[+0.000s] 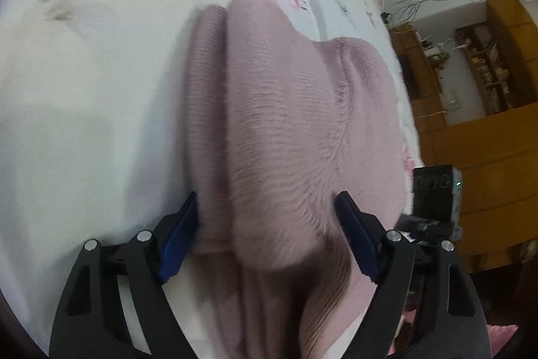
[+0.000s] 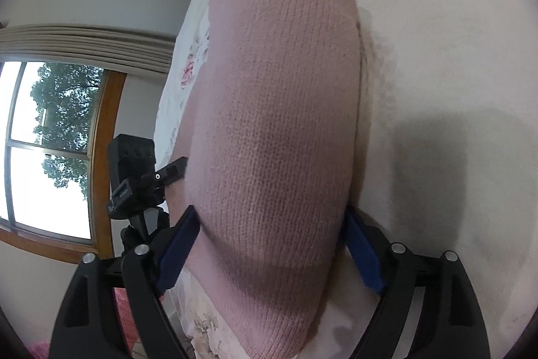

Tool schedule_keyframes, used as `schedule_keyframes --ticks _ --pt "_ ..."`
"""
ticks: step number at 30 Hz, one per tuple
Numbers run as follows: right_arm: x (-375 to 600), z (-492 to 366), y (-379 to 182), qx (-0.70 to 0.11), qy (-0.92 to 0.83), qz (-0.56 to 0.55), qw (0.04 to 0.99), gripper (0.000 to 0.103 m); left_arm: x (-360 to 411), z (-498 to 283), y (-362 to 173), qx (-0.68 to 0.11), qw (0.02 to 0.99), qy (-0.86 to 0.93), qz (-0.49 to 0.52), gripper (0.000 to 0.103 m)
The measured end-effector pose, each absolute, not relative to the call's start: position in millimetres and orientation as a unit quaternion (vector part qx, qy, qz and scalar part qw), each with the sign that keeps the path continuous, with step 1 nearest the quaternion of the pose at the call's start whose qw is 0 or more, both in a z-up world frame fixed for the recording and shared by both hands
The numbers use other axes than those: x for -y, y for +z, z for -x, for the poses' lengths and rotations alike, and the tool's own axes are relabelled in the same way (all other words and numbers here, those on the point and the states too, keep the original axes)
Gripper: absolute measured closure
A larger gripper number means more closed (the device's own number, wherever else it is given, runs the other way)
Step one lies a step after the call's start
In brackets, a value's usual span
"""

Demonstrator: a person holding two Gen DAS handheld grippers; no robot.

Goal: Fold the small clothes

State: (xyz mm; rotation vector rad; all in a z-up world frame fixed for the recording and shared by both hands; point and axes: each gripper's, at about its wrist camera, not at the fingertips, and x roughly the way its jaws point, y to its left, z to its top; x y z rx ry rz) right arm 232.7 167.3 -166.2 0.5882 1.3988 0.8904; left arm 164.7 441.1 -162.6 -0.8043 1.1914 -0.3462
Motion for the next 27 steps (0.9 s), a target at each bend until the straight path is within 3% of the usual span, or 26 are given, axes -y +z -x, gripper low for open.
schedule_keyframes --ticks 2,5,8,9,10,13,19,27 --pt "-166 -234 -167 -0.613 0.389 -0.260 0.637 0.017 -440 -170 -166 -0.540 0.736 -0.161 0.375 0.027" --pt "-165 -238 -170 -0.613 0.388 -0.266 0.635 0.017 -439 -173 -171 -0.531 0.729 -0.166 0.399 0.044" --pt "-163 -236 -168 -0.608 0.386 -0.269 0.639 0.030 -435 -167 -168 -0.516 0.733 -0.169 0.409 0.051" --pt "-160 -234 -165 -0.604 0.389 -0.271 0.641 0.041 -434 -165 -166 -0.510 0.735 -0.171 0.414 0.053" --pt "-157 -233 -161 -0.601 0.392 -0.275 0.641 0.049 -434 -162 -164 -0.505 0.736 -0.171 0.417 0.054" --pt "-148 -228 -141 -0.585 0.402 -0.284 0.645 0.054 -424 -158 -151 -0.490 0.741 -0.178 0.423 0.055" --pt "-109 -211 -88 -0.553 0.406 -0.272 0.674 0.057 -381 -146 -112 -0.465 0.744 -0.218 0.428 0.055" --pt "-11 -165 -29 -0.536 0.389 -0.246 0.707 0.057 -268 -122 -67 -0.454 0.752 -0.272 0.392 0.055"
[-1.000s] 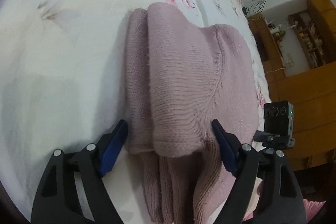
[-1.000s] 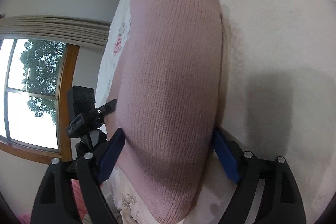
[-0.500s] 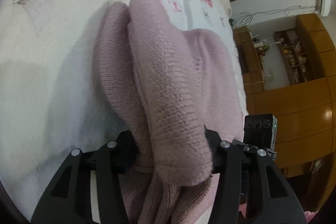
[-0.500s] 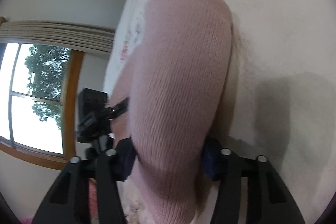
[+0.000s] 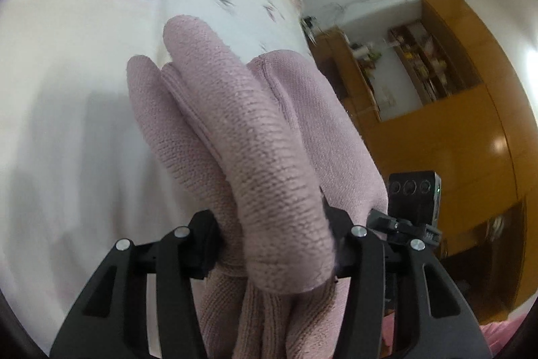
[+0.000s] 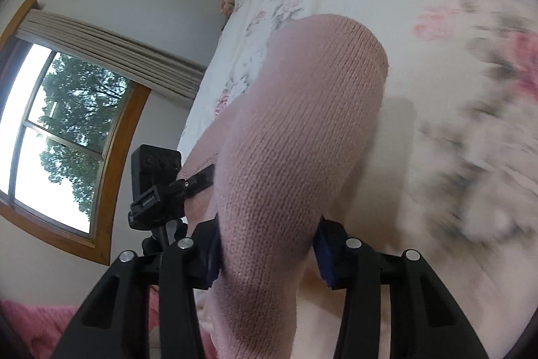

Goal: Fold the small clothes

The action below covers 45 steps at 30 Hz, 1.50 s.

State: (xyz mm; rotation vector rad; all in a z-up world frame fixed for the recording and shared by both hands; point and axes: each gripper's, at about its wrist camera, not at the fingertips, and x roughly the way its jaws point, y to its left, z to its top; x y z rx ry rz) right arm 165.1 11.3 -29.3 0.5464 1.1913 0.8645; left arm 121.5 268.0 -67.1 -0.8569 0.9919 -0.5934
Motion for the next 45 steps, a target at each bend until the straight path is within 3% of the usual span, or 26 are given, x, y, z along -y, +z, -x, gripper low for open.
schedule_keyframes --ticks 4,9,15,26,33,39,45 --pt "37 -141 -32 -0.549 0.367 -0.242 0.711 0.057 -221 -105 -78 -0.476 0.745 -0.270 0.383 0.055" --pt "77 -117 -83 -0.590 0.323 -0.241 0.700 0.056 -185 -82 -123 -0.519 0.736 -0.229 0.369 0.055" --pt "89 -95 -131 -0.594 0.302 -0.276 0.693 0.051 -192 -63 -153 -0.514 0.736 -0.210 0.388 0.046" --pt "95 -58 -105 -0.602 0.296 -0.213 0.710 0.045 -216 -34 -98 -0.523 0.766 -0.151 0.341 0.040" --pt "101 -30 -90 -0.598 0.259 -0.181 0.736 0.047 -174 10 -50 -0.507 0.815 -0.153 0.237 0.032" --pt "91 -13 -80 -0.595 0.234 -0.142 0.756 0.053 -148 24 -64 -0.532 0.817 -0.139 0.175 0.030" --pt "92 -9 -106 -0.620 0.202 -0.126 0.747 0.056 -153 23 -106 -0.575 0.795 -0.097 0.166 0.031"
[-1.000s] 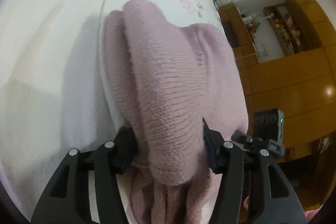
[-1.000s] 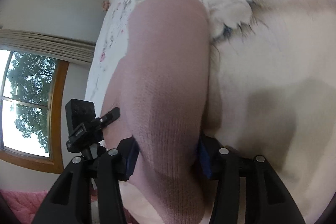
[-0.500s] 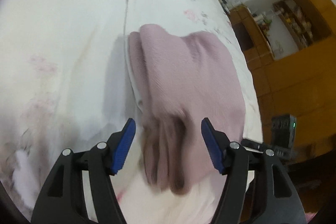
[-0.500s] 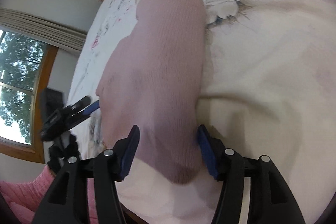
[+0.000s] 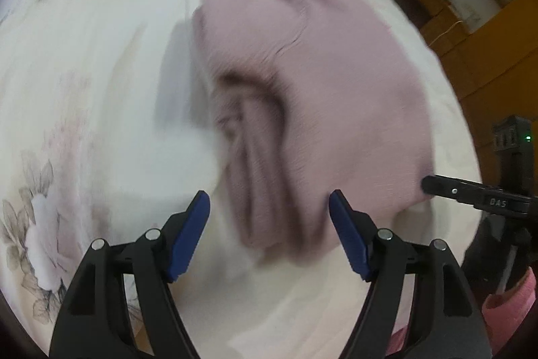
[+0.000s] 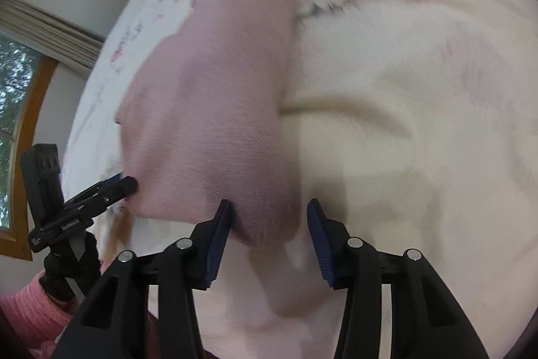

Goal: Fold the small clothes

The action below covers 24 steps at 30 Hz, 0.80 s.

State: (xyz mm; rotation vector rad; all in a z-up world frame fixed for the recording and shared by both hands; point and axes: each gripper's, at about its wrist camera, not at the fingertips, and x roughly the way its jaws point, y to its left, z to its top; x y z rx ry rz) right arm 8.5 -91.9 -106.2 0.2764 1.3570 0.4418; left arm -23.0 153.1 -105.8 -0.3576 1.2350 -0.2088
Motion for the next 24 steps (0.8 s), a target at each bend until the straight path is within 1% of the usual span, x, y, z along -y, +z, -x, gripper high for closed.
schedule_keyframes --ticks 4,6,8,9,10,12,14,15,16,20,22,24 --pt "91 -11 -115 -0.627 0.190 -0.128 0.745 0.056 -162 25 -118 -0.582 0.788 -0.093 0.177 0.030" --pt "93 -9 -112 -0.627 0.187 -0.129 0.746 0.056 -163 26 -113 -0.583 0.789 -0.092 0.174 0.031" --pt "92 -5 -103 -0.621 0.181 -0.118 0.753 0.053 -166 29 -104 -0.582 0.789 -0.092 0.177 0.031" --pt "90 -3 -100 -0.620 0.177 -0.112 0.756 0.047 -167 30 -100 -0.581 0.789 -0.092 0.178 0.031" --pt "90 0 -92 -0.618 0.167 -0.101 0.762 0.037 -169 31 -95 -0.580 0.790 -0.091 0.177 0.031" --pt "87 5 -80 -0.609 0.151 -0.084 0.774 0.025 -172 36 -82 -0.580 0.791 -0.086 0.172 0.030" --pt "85 11 -66 -0.600 0.146 -0.071 0.783 0.023 -174 41 -68 -0.577 0.795 -0.079 0.171 0.027" --pt "84 14 -61 -0.598 0.145 -0.068 0.785 0.017 -174 44 -60 -0.574 0.798 -0.073 0.168 0.023" --pt "83 18 -55 -0.597 0.140 -0.063 0.788 0.014 -173 48 -53 -0.572 0.801 -0.068 0.163 0.022" --pt "77 31 -35 -0.583 0.128 -0.038 0.801 0.014 -158 58 -28 -0.562 0.813 -0.058 0.140 0.020" --pt "73 39 -27 -0.581 0.122 -0.029 0.804 0.011 -153 63 -19 -0.559 0.818 -0.052 0.127 0.015" --pt "70 44 -20 -0.577 0.122 -0.026 0.807 0.011 -150 71 -8 -0.552 0.824 -0.047 0.118 0.015"
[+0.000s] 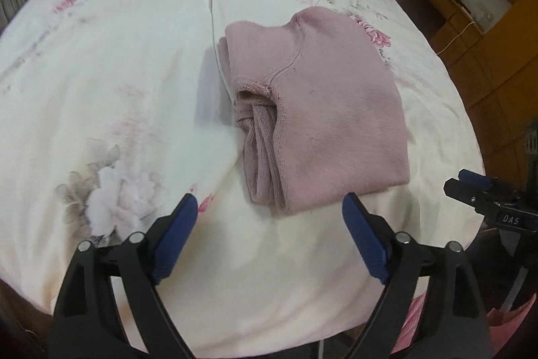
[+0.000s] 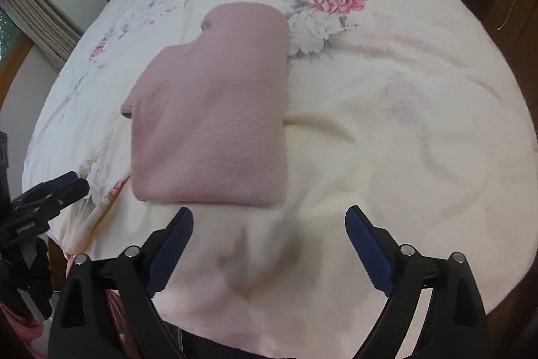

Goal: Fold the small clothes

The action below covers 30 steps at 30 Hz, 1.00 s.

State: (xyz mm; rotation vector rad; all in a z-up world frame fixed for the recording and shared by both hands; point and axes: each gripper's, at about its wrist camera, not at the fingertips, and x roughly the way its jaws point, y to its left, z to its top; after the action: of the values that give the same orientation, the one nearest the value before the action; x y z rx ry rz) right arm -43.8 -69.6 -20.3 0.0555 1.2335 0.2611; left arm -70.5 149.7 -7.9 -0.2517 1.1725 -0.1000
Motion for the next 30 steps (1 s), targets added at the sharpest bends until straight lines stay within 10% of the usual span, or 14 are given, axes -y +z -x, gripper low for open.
schedule_keyframes --ticks 30 --pt "58 95 58 -0.529 0.071 0.042 0.845 0.004 -119 127 56 -0.524 0.848 -0.001 0.084 0.013"
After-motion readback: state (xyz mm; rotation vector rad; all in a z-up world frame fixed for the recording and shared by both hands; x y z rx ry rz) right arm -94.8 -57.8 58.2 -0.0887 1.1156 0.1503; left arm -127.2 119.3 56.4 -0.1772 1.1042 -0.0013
